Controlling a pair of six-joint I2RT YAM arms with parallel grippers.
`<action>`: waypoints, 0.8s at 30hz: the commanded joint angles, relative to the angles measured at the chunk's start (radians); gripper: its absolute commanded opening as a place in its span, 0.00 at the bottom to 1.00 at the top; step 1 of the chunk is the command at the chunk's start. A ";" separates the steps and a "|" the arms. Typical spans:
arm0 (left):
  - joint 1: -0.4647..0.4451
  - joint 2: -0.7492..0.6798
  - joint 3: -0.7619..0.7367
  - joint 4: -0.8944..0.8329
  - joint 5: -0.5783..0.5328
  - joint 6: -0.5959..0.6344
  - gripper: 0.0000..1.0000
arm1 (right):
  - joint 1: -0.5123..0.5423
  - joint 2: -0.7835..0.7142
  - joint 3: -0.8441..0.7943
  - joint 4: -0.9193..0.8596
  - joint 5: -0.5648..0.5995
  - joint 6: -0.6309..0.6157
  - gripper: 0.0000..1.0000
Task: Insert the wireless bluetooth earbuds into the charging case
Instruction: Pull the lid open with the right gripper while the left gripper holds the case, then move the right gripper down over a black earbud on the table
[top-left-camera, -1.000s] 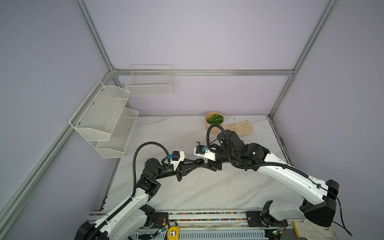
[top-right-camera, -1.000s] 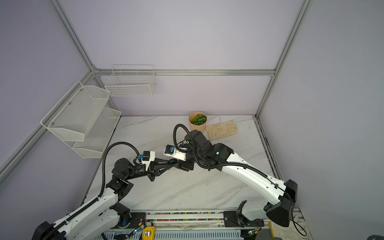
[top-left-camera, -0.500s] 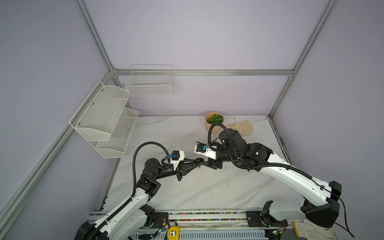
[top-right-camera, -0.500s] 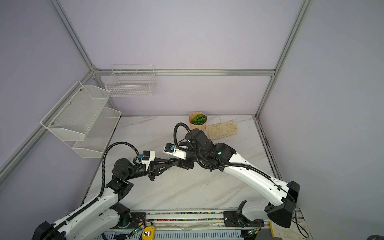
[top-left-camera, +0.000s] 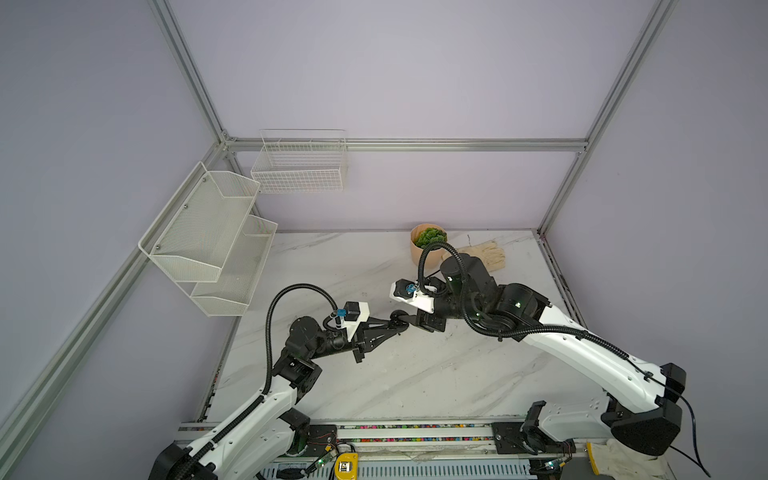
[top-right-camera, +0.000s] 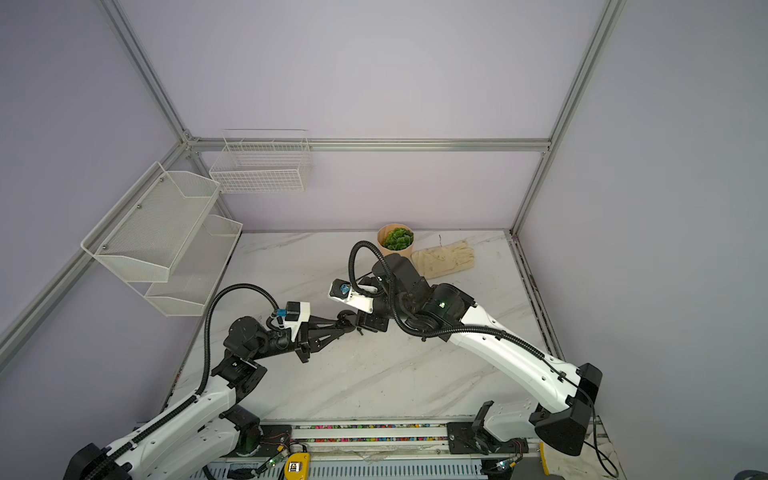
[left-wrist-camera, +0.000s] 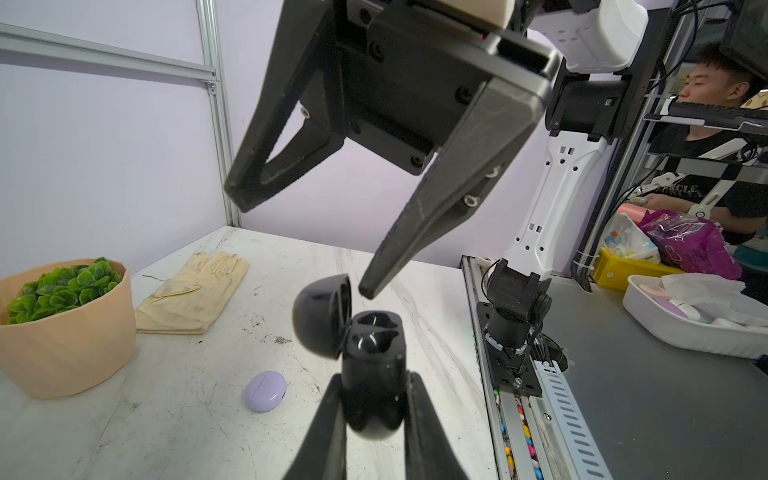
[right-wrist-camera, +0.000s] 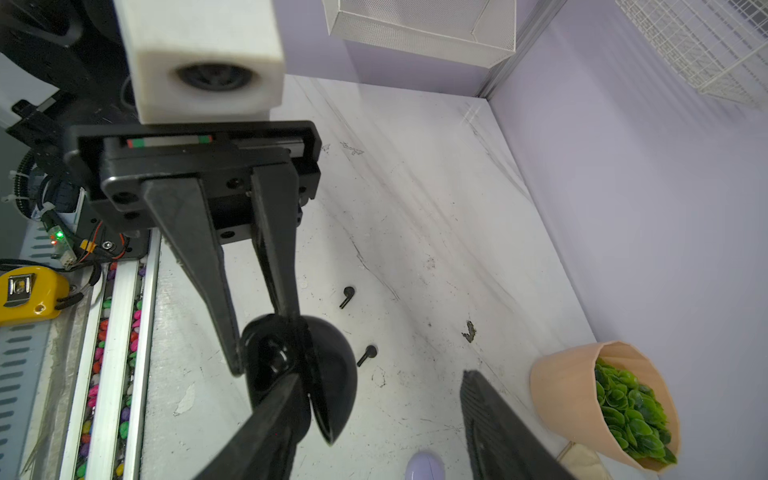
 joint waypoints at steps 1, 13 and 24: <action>-0.001 -0.019 0.007 0.029 0.018 -0.009 0.00 | 0.000 -0.002 0.022 0.008 0.021 -0.018 0.64; 0.000 -0.037 0.000 0.022 -0.046 -0.009 0.00 | -0.002 -0.068 0.165 -0.020 0.115 0.277 0.54; 0.090 -0.107 -0.043 0.067 -0.016 -0.123 0.00 | -0.200 0.046 -0.122 0.144 0.183 0.624 0.39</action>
